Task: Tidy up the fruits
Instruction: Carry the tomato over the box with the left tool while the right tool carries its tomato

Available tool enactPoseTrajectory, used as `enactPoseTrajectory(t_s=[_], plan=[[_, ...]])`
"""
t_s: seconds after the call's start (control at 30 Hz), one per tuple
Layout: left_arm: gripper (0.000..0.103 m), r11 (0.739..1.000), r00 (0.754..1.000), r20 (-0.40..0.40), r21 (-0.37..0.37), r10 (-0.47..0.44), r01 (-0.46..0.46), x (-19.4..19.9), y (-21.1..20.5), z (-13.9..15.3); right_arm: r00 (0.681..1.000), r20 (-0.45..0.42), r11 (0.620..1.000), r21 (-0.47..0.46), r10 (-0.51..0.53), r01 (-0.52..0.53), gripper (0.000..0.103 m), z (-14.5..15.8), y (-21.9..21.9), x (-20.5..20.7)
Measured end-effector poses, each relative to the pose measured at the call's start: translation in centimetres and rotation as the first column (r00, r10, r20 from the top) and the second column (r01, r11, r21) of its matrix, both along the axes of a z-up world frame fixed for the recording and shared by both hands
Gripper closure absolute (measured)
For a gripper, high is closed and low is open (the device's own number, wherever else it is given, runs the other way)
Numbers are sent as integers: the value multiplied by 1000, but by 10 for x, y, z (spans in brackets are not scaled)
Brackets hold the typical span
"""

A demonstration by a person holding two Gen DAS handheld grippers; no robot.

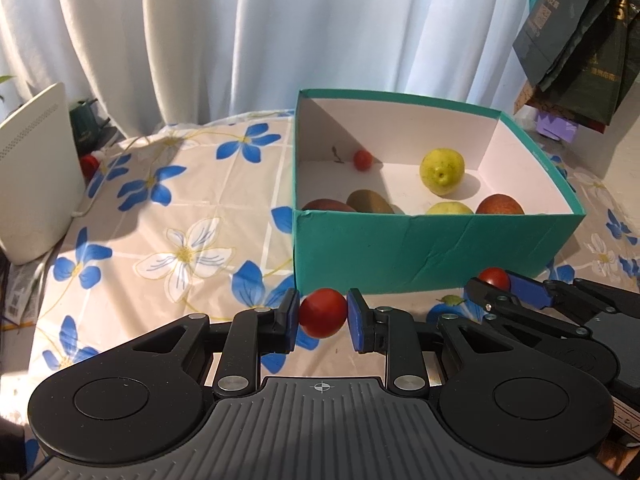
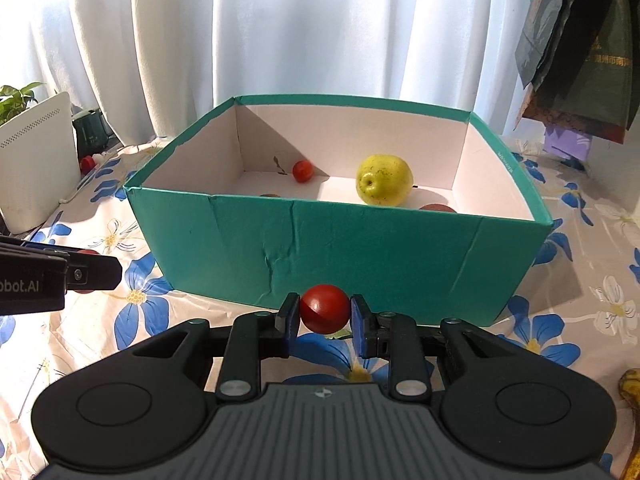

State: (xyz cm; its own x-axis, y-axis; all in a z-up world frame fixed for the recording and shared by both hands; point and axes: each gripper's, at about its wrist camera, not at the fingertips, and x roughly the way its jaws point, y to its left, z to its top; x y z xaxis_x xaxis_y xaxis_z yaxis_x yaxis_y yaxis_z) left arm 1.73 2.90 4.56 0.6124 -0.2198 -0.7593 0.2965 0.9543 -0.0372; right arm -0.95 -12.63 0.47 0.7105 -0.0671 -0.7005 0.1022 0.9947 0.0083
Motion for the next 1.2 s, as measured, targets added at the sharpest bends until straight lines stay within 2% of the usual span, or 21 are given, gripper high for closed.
enactPoseTrajectory(t_s=[0.4,0.67,0.9,1.2], plan=[[74,1000,999,30,15,-17,17,7,-25,26,990,120,997,19,-73,71,77,38,-22,-35],[74,1000,998,66,15,-3,2,28,-53,39,980,152,992,28,-125,122,77,45,-37,-49],[74,1000,995,96,21,-23,21,39,-74,40,969,182,986,27,-168,166,77,50,-48,-56],[75,999,994,108,42,-18,14,61,-88,24,958,204,980,28,-199,198,77,55,-54,-60]])
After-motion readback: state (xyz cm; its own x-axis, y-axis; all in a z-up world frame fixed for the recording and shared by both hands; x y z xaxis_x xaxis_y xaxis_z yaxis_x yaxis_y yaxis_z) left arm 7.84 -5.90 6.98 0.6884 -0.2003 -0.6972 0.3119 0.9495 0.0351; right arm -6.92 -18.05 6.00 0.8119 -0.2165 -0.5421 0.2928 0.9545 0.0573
